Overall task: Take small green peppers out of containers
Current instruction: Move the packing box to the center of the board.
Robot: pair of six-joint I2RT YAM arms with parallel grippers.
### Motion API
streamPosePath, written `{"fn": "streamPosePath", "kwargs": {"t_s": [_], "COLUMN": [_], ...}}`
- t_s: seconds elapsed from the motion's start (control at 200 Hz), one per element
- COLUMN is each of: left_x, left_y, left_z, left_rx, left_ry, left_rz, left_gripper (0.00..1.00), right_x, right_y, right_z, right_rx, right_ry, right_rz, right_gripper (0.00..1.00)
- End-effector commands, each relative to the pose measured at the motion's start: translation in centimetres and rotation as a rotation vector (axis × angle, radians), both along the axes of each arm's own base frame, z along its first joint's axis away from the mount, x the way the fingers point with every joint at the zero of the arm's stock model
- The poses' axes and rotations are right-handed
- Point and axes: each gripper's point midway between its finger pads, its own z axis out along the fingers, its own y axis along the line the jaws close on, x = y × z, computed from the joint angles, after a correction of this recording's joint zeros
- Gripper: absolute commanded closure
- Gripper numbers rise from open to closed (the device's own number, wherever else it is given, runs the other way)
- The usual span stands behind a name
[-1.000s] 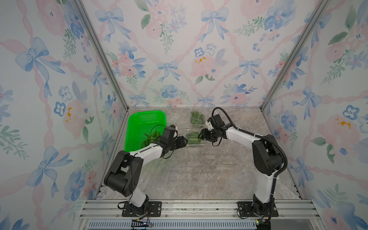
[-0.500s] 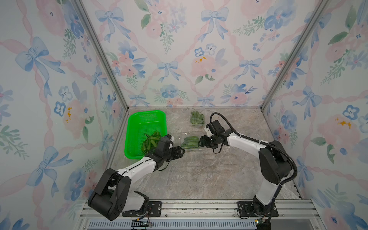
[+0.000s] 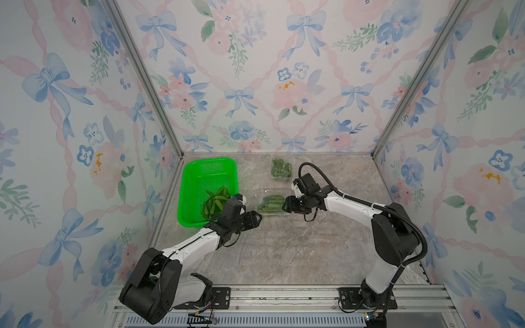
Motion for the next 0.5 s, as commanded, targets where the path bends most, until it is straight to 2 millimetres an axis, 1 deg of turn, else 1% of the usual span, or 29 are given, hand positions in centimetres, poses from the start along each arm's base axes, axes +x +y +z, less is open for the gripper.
{"fn": "streamPosePath", "kwargs": {"t_s": [0.0,0.23,0.4,0.495], "left_x": [-0.4,-0.2,0.5,1.0], "left_y": [0.3,0.6,0.5,0.5], "left_z": [-0.2,0.3,1.5,2.3], "left_rx": [0.01,0.018,0.014,0.025], "left_ry": [0.01,-0.007,-0.034,-0.055], "left_rz": [0.01,0.027,0.037,0.041], "left_gripper": [0.41,0.4,0.4,0.4], "right_x": [-0.3,0.0,0.2,0.1], "right_y": [0.1,0.0,-0.1,-0.7], "right_z": [0.3,0.4,1.8,2.4], "right_rx": [-0.021,-0.032,-0.028,-0.047], "right_ry": [0.001,-0.001,-0.027,-0.039], "right_rz": [0.018,0.017,0.019,0.006], "right_gripper": [0.39,0.38,0.36,0.34]}}
